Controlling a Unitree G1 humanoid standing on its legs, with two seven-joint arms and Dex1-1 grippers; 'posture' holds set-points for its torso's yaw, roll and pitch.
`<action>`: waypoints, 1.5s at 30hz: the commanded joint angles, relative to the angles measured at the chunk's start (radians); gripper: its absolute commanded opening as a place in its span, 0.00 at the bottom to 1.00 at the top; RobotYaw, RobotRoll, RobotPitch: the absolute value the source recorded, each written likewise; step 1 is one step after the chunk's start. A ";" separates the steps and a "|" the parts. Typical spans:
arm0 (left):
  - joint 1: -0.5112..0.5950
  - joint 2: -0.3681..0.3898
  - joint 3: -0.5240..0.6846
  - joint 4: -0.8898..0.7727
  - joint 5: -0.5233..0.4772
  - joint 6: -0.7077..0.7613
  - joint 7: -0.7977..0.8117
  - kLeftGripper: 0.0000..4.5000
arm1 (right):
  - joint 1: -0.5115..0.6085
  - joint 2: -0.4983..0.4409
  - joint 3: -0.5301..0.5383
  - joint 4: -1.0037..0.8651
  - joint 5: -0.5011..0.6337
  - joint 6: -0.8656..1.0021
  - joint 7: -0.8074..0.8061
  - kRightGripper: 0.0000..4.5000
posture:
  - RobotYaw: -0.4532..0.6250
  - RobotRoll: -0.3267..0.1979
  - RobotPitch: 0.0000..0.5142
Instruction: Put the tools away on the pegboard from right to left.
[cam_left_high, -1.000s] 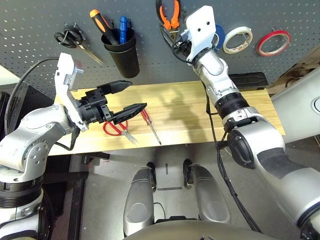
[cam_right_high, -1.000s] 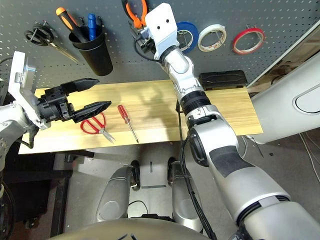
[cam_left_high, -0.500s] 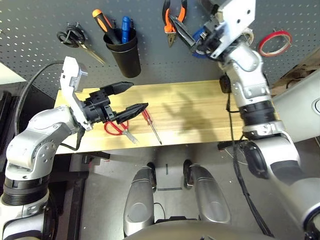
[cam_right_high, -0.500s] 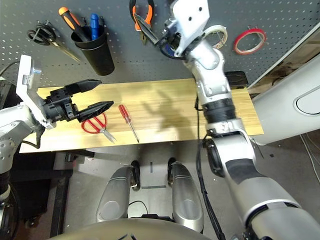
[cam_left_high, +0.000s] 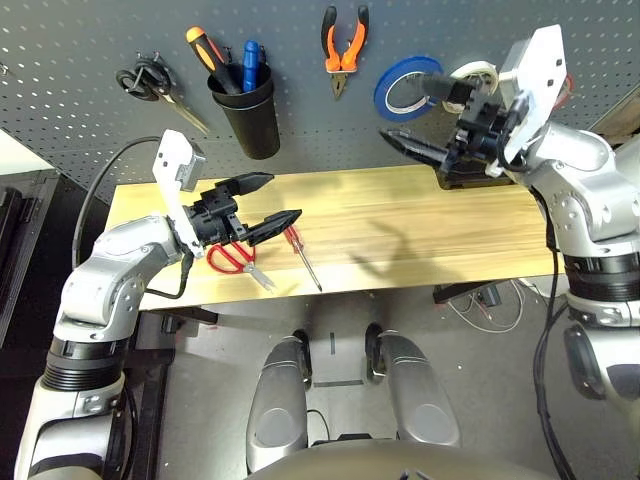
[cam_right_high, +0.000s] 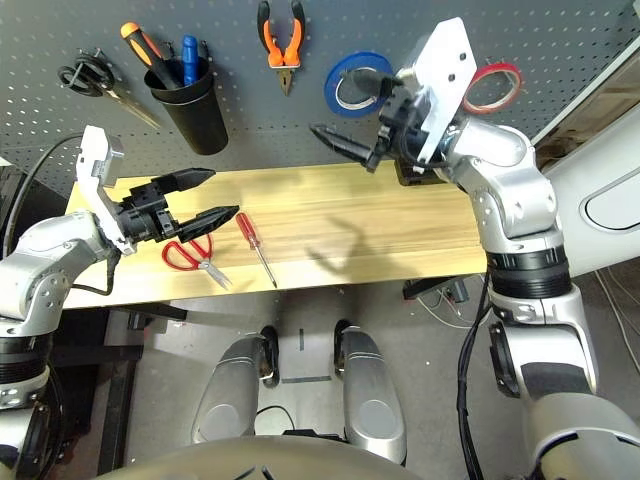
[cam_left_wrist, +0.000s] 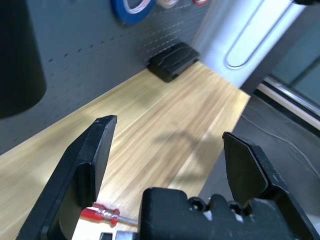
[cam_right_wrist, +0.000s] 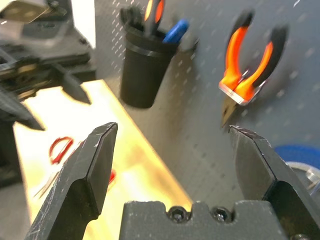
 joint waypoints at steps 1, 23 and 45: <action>0.007 0.001 -0.077 0.053 0.122 0.014 0.061 1.00 | 0.075 -0.010 0.025 0.000 -0.007 -0.003 0.032 0.99 | 0.35 0.62 0.23; -0.183 -0.361 -0.160 0.441 0.372 0.280 0.474 1.00 | 0.261 -0.032 0.080 0.270 -0.079 -0.326 0.346 0.99 | 0.36 0.62 0.17; -0.385 -0.540 -0.110 1.142 0.509 -0.036 0.715 1.00 | 0.333 -0.065 0.074 0.245 -0.070 -0.372 0.421 0.99 | 0.29 0.62 0.24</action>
